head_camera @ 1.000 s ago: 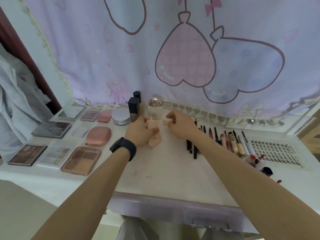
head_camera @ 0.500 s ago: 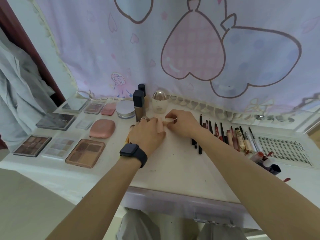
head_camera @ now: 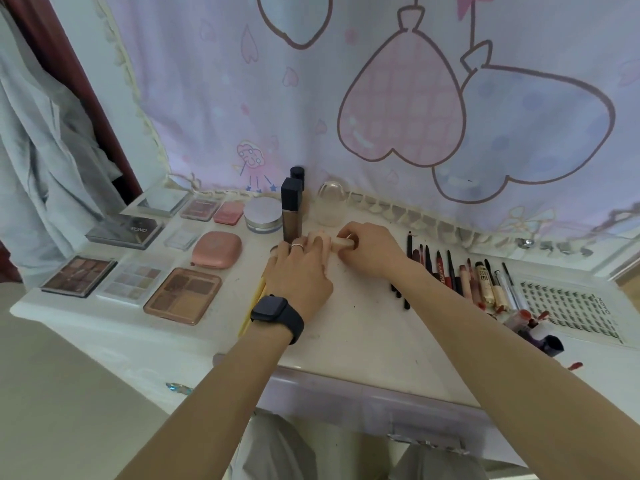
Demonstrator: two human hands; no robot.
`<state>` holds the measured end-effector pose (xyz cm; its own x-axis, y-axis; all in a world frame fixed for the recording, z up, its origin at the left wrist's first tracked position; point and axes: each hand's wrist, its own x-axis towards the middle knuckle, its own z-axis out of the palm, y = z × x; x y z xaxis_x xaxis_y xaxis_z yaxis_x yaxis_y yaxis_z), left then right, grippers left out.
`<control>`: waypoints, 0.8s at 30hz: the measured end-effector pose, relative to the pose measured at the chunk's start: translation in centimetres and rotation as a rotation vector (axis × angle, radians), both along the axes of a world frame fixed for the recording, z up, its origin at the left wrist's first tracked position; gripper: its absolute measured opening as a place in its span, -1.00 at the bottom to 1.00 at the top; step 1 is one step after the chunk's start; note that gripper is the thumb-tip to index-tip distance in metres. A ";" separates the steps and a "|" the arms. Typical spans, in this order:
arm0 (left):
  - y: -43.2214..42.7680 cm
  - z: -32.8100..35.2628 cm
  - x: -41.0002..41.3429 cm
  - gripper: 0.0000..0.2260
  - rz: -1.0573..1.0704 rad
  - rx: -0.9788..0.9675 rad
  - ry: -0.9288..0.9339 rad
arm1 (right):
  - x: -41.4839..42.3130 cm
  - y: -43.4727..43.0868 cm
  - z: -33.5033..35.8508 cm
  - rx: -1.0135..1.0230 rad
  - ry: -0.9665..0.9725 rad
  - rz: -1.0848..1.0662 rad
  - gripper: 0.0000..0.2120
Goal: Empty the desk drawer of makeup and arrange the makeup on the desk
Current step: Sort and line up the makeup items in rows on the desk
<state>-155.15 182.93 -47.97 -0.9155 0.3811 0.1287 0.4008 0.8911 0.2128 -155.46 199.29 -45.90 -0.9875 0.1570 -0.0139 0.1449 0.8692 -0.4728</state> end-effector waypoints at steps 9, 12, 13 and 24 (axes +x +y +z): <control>0.0 -2.3 1.2 -0.54 0.033 0.048 0.176 | -1.2 1.3 1.9 -0.181 0.152 -0.128 -0.59; 0.1 -2.3 1.1 -0.55 0.031 0.057 0.173 | -3.0 1.1 2.7 -0.160 0.194 -0.151 -0.51; 0.1 -2.3 1.0 -0.56 0.028 0.063 0.175 | -3.6 1.0 3.0 -0.160 0.176 -0.132 -0.46; 0.0 -2.4 1.1 -0.58 0.060 0.088 0.187 | -4.6 0.2 1.9 -0.192 0.196 -0.072 -0.31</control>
